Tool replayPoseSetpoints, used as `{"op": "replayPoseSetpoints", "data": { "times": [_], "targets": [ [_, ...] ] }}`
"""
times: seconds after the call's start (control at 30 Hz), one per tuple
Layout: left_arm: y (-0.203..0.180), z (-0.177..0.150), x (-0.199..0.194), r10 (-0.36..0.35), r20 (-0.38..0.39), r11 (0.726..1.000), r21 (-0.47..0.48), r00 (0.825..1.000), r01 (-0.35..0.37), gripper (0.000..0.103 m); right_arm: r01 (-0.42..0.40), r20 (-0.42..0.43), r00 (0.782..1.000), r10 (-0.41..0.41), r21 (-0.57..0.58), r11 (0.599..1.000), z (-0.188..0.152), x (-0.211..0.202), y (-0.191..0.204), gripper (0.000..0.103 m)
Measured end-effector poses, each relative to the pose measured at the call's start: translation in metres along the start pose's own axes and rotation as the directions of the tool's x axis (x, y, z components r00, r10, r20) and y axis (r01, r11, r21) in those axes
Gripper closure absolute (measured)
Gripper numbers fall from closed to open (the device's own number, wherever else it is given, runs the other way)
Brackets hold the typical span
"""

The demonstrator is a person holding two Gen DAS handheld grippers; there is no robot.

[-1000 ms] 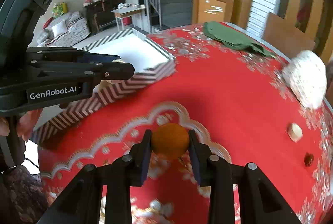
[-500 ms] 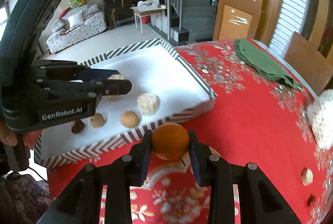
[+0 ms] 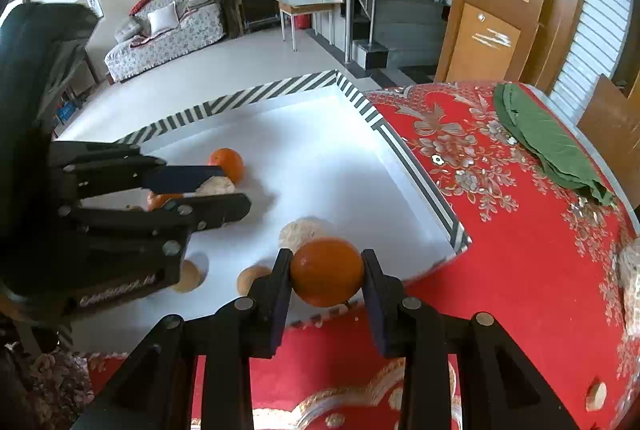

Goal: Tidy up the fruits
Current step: 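Open both tools to drop the orange and slice into the box, then move both tools back over the table toward the date and beige piece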

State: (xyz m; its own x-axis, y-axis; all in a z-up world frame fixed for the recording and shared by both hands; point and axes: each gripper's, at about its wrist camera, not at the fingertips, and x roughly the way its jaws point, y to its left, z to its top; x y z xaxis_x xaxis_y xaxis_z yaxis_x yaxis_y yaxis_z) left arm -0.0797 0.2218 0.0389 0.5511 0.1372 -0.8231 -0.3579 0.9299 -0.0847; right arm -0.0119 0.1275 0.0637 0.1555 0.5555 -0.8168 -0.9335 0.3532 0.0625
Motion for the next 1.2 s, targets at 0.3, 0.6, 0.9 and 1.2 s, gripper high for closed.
{"op": "replayPoseSetpoints", "data": {
  "times": [0.3, 0.6, 0.9, 1.2],
  "targets": [
    [-0.001, 0.002, 0.007, 0.012, -0.01, 1.0, -0.003, 1.0, -0.012, 0.077, -0.019, -0.009, 1.0, 0.02, 0.065, 0.998, 0.012, 0.028, -0.023, 0.071],
    [0.0, 0.001, 0.007, 0.026, -0.007, 1.0, -0.008, 1.0, -0.026, 0.058, -0.076, 0.024, 0.997, 0.073, 0.153, 0.985, 0.008, 0.028, -0.032, 0.064],
    [-0.018, 0.003, -0.013, 0.05, 0.053, 0.998, 0.034, 0.997, -0.052, 0.038, -0.081, 0.082, 0.994, 0.068, 0.168, 0.982, -0.003, -0.007, -0.036, 0.061],
    [-0.067, 0.009, -0.03, -0.069, 0.059, 0.994, 0.093, 0.996, 0.064, 0.038, 0.004, 0.057, 0.998, -0.019, 0.252, 0.968, -0.067, -0.052, -0.088, 0.059]
  ]
}}
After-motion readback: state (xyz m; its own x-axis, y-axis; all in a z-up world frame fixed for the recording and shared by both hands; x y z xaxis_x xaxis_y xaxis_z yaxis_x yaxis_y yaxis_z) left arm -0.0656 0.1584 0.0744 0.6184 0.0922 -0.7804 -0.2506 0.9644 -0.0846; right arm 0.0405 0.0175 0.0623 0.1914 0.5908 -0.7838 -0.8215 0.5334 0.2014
